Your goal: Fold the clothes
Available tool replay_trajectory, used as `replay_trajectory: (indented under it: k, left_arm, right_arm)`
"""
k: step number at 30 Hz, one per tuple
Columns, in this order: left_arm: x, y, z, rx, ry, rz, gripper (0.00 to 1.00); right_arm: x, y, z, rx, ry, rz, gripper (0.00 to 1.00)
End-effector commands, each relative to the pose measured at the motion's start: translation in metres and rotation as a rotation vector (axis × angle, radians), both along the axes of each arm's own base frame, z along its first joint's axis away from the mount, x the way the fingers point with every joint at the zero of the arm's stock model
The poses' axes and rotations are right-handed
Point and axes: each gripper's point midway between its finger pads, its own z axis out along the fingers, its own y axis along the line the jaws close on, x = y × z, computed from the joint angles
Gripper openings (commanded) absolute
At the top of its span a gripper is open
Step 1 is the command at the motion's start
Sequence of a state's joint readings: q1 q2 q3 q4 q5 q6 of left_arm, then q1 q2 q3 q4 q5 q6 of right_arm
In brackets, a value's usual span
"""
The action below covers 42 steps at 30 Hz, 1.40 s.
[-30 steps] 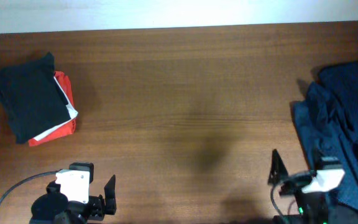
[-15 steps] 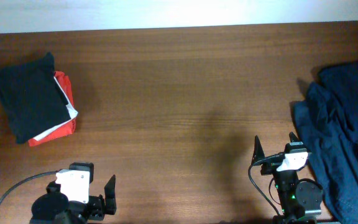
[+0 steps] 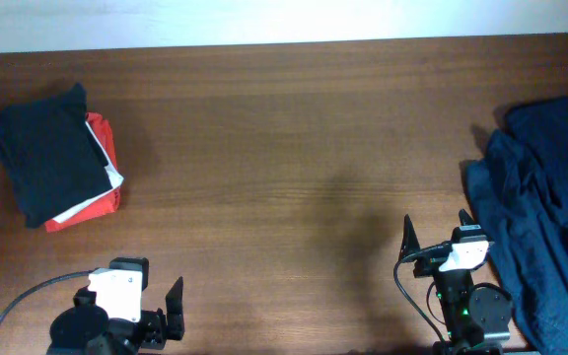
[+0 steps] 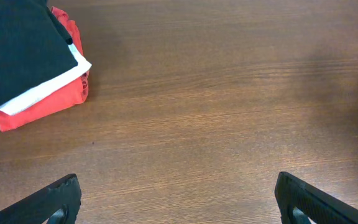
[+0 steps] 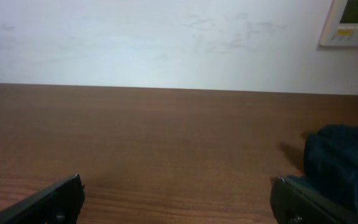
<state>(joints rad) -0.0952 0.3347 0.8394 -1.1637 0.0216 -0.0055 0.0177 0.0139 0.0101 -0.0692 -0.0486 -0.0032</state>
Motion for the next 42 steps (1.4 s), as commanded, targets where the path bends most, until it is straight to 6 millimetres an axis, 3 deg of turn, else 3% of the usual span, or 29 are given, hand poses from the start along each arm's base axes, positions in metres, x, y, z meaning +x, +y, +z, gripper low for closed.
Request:
replay_trajectory:
  k: [1,6,9,13,18,21,23,42]
  left_arm:
    - [0.000,0.001,0.001,-0.004,-0.005,0.013,0.99]
    - [0.000,0.005,0.002,0.012,-0.015,0.026,0.99]
    - [0.008,0.014,0.005,0.027,-0.169,0.075,0.99]
    - [0.047,0.010,-0.031,0.004,-0.339,0.077,0.99]
    - [0.096,0.005,-0.037,-0.042,-0.679,0.076,0.99]
    - [0.096,0.004,-0.065,-0.030,-0.577,0.072,0.99]
    - [0.095,-0.005,-0.064,-0.050,-0.578,0.021,0.99]
    - [0.095,-0.005,-0.064,-0.050,-0.577,0.022,0.99]
  right_arm:
    - [0.000,0.002,-0.002,0.004,0.002,0.008,0.99]
    - [0.000,0.002,-0.002,0.003,0.002,0.008,0.99]
    - [0.000,0.002,-0.002,0.003,0.002,0.008,0.99]
    - [0.000,0.002,-0.002,0.003,0.002,0.008,0.99]
    - [0.000,0.002,-0.002,0.004,0.002,0.008,0.99]
    - [0.000,0.002,-0.002,0.004,0.002,0.008,0.99]
    - [0.000,0.002,-0.002,0.004,0.002,0.007,0.99]
    - [0.000,0.002,-0.002,0.003,0.002,0.008,0.99]
